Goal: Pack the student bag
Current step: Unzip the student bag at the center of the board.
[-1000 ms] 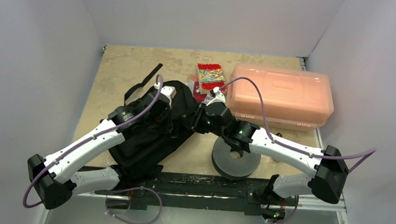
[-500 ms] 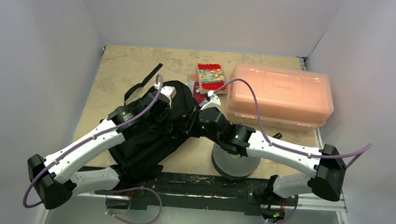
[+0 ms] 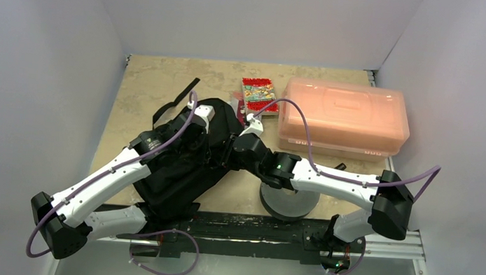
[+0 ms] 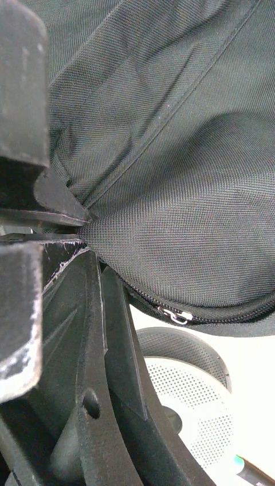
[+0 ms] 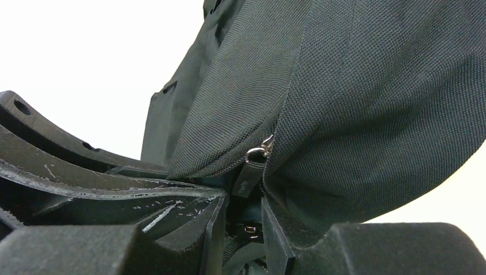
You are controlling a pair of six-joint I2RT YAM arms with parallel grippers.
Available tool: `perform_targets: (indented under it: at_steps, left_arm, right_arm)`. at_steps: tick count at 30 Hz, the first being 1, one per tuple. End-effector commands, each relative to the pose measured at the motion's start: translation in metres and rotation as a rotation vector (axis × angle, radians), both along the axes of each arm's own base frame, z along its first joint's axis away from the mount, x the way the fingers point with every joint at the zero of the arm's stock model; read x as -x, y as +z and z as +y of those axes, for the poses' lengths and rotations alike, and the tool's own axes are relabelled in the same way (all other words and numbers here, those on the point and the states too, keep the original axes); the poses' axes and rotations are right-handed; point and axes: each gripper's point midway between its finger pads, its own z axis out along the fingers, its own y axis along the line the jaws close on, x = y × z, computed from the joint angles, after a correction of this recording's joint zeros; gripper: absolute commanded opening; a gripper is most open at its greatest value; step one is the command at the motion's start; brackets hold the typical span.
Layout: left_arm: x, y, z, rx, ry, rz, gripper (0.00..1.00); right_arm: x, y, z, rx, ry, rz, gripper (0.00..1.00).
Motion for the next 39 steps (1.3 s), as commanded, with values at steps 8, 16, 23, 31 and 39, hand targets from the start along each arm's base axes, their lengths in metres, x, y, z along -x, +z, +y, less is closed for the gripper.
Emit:
perform_targets:
  at_steps: [8, 16, 23, 31, 39]
  left_arm:
    - [0.000, 0.029, -0.021, 0.147, -0.051, -0.064, 0.00]
    - [0.005, 0.027, -0.024, 0.167, -0.107, -0.083, 0.00]
    - [0.007, 0.026, -0.020, 0.156, -0.125, -0.105, 0.00]
    - [-0.006, 0.018, 0.027, 0.006, 0.119, -0.134, 0.00]
    - [-0.032, 0.023, 0.067, -0.236, 0.153, -0.311, 0.00]
  right_arm:
    - [-0.030, 0.023, -0.001, -0.055, -0.130, -0.066, 0.38]
    - [-0.049, 0.047, -0.003, -0.162, -0.211, -0.164, 0.38]
    - [-0.062, 0.049, -0.003, -0.140, -0.259, -0.205, 0.37]
    - [-0.068, 0.070, -0.045, -0.061, -0.340, -0.338, 0.00]
    - [-0.038, 0.080, -0.075, -0.094, -0.208, -0.409, 0.00]
